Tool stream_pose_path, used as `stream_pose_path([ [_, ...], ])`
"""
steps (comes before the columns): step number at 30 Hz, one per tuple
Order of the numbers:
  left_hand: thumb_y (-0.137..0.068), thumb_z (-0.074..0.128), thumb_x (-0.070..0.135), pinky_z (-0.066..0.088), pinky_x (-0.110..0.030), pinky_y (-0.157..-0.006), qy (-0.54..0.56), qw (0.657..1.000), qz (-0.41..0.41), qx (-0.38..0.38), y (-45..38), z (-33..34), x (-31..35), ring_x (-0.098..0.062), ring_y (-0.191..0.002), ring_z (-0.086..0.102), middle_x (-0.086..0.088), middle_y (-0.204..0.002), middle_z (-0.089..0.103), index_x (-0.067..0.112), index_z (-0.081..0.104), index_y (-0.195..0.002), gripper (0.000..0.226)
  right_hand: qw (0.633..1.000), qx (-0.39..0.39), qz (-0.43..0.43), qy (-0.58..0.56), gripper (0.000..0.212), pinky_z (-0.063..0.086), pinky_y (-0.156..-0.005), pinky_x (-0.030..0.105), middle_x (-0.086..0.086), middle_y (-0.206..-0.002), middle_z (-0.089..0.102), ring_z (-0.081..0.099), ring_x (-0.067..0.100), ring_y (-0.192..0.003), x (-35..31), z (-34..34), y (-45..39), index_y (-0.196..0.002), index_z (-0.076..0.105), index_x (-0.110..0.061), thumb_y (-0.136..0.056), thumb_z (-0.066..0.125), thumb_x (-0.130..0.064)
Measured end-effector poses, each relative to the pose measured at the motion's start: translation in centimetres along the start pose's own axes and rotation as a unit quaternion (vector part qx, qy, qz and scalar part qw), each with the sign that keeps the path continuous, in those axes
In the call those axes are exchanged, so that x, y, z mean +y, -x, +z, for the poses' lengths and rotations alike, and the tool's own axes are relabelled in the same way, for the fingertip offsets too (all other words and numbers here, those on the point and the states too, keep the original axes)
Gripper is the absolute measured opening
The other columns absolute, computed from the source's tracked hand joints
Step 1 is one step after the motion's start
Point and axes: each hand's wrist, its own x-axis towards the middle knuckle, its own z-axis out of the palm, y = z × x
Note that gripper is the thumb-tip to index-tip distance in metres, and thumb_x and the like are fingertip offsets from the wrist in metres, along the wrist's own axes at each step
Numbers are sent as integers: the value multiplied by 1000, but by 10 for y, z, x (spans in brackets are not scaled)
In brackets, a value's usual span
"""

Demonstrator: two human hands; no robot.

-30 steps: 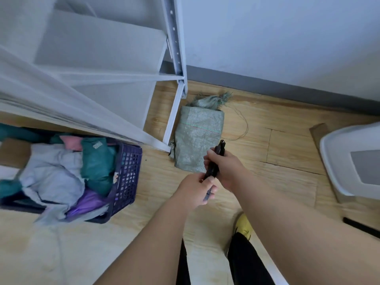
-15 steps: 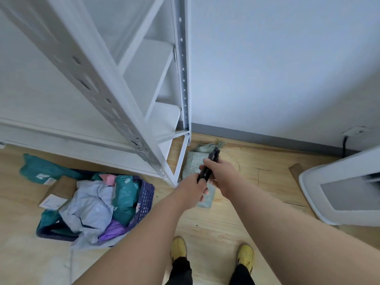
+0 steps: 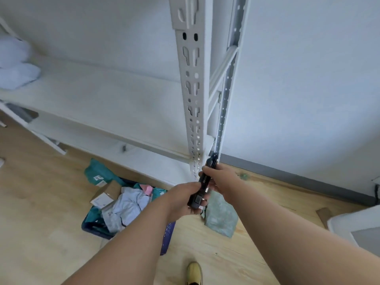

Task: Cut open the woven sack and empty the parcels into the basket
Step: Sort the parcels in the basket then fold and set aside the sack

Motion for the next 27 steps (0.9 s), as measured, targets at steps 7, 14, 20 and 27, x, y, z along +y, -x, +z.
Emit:
stream_pose_path([
  [7, -91, 54, 14, 47, -31, -81, 177, 983, 49, -28, 28, -57, 0, -15, -80, 55, -6, -86, 58, 13, 61, -109, 19, 993, -88, 1, 82, 23, 50, -88, 30, 5, -104, 66, 65, 17, -95, -15, 55, 30, -113, 62, -18, -90, 62, -22],
  [14, -93, 60, 21, 55, -32, -84, 62, 954, 135, 260, -14, -115, 60, -19, -93, 66, -8, -104, 67, 25, 60, -117, 24, 998, -57, -12, 11, 63, 48, -99, 39, -6, -141, 47, 51, 15, -120, -49, 130, -17, -146, 35, -32, -90, 60, -42],
  [20, -87, 45, 16, 49, -42, -98, -157, 967, 77, 185, -41, -145, 86, -25, -116, 58, -5, -130, 59, 30, 53, -133, 49, 993, -47, 57, -90, 33, 51, -96, 38, -4, -118, 67, 63, 14, -108, -62, 152, -50, -114, 66, -21, -92, 58, -44],
  [27, -83, 56, 18, 45, -30, -87, -149, 976, 65, 148, -50, -158, 93, -22, -110, 56, -7, -120, 61, 18, 53, -126, 43, 971, 40, 42, -233, 34, 46, -102, 38, 4, -122, 59, 53, 26, -121, -76, 158, -77, -118, 60, -9, -93, 61, -32],
])
